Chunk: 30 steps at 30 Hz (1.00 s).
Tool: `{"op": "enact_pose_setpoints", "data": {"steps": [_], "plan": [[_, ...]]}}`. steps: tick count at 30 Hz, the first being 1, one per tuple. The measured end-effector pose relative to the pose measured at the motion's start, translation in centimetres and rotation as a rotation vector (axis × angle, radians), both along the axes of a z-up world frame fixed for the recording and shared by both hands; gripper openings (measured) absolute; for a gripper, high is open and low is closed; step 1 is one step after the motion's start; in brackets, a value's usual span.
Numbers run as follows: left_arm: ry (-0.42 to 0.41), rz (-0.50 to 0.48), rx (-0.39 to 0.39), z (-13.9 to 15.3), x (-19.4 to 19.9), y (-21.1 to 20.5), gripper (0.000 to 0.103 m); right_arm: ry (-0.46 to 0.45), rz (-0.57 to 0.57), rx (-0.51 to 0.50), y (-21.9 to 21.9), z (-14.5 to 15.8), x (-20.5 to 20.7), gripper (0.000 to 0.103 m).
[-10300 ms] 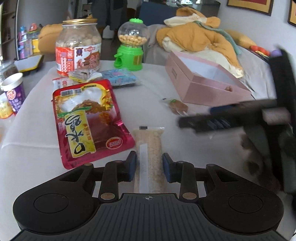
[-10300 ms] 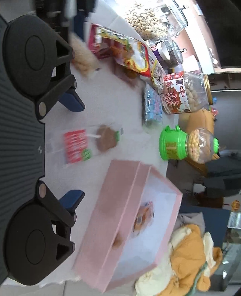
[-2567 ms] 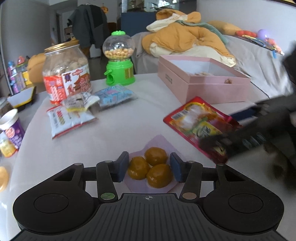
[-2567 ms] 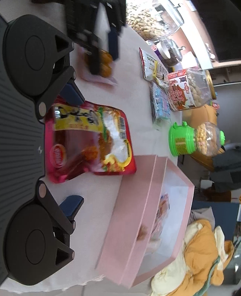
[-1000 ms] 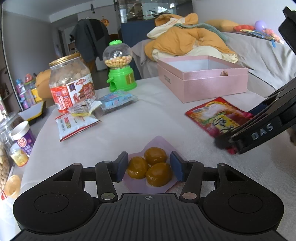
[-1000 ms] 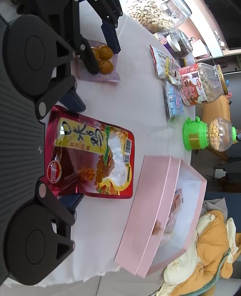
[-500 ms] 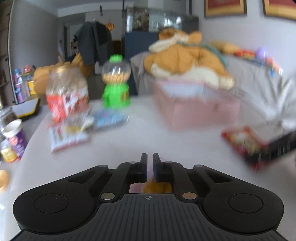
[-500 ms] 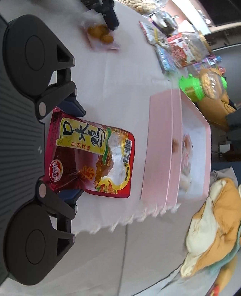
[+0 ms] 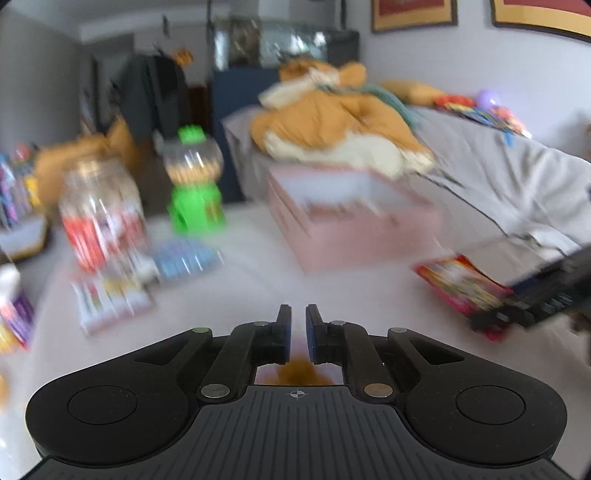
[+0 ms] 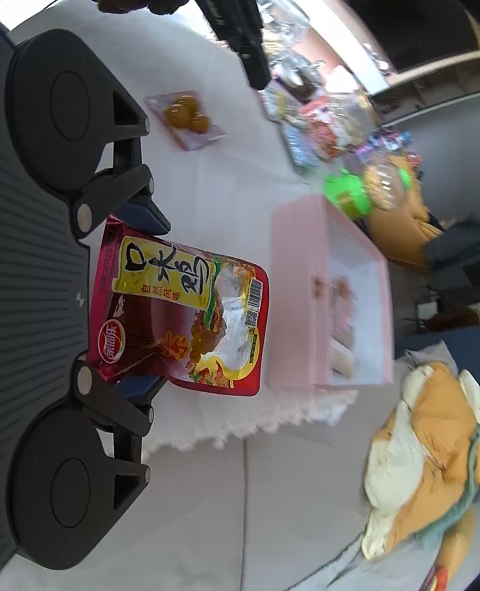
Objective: Organize snacks
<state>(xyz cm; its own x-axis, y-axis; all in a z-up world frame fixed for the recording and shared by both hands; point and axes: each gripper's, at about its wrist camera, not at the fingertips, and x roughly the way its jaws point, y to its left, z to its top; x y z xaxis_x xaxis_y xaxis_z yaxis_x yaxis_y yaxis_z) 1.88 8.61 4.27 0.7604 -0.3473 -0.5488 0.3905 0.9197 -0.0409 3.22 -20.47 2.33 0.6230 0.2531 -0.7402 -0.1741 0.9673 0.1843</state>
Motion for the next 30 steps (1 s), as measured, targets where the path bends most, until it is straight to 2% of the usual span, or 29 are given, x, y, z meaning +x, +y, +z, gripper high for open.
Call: {"op": "enact_pose_setpoints", "data": {"steps": [1, 3, 4, 6, 7, 11, 12, 17, 22, 25, 27, 30], "plan": [[0.033, -0.009, 0.002, -0.5, -0.1, 0.1, 0.014, 0.008, 0.006, -0.006, 0.5, -0.5, 0.2, 0.078], [0.030, -0.011, 0.054, -1.3, -0.8, -0.2, 0.014, 0.021, 0.018, -0.018, 1.8, -1.6, 0.6, 0.080], [0.012, -0.013, 0.096, -1.5, -1.3, -0.5, 0.014, 0.019, 0.020, -0.024, 2.4, -2.0, 0.6, 0.089], [-0.011, -0.032, 0.190, -1.8, -2.0, -1.6, 0.014, -0.021, 0.021, -0.053, 3.5, -2.5, 0.4, 0.096], [-0.008, -0.050, 0.219, -2.0, -2.2, -2.1, 0.015, -0.033, 0.025, -0.068, 4.1, -2.8, 0.3, 0.102], [0.060, -0.100, 0.306, -3.6, -2.3, -3.8, 0.015, -0.110, 0.016, -0.151, 5.6, -3.7, -0.8, 0.103], [0.048, -0.105, 0.306, -3.7, -2.4, -4.0, 0.015, -0.105, 0.020, -0.142, 5.5, -3.7, -0.8, 0.103], [0.115, -0.108, 0.232, -3.4, -1.7, -3.8, 0.016, -0.102, 0.017, -0.047, 3.8, -3.4, -0.7, 0.103], [0.125, -0.118, 0.230, -3.3, -1.6, -4.0, 0.016, -0.106, 0.014, -0.022, 3.5, -3.4, -0.7, 0.103], [0.145, -0.132, 0.188, -3.2, -1.2, -4.1, 0.016, -0.106, 0.012, -0.003, 3.2, -3.4, -0.7, 0.103], [0.157, -0.143, 0.166, -3.0, -0.9, -4.0, 0.019, -0.106, 0.010, 0.017, 2.9, -3.4, -0.8, 0.103], [0.109, -0.123, 0.142, -1.9, -1.2, -3.7, 0.022, -0.106, 0.003, 0.054, 2.3, -3.3, -0.8, 0.103]]}}
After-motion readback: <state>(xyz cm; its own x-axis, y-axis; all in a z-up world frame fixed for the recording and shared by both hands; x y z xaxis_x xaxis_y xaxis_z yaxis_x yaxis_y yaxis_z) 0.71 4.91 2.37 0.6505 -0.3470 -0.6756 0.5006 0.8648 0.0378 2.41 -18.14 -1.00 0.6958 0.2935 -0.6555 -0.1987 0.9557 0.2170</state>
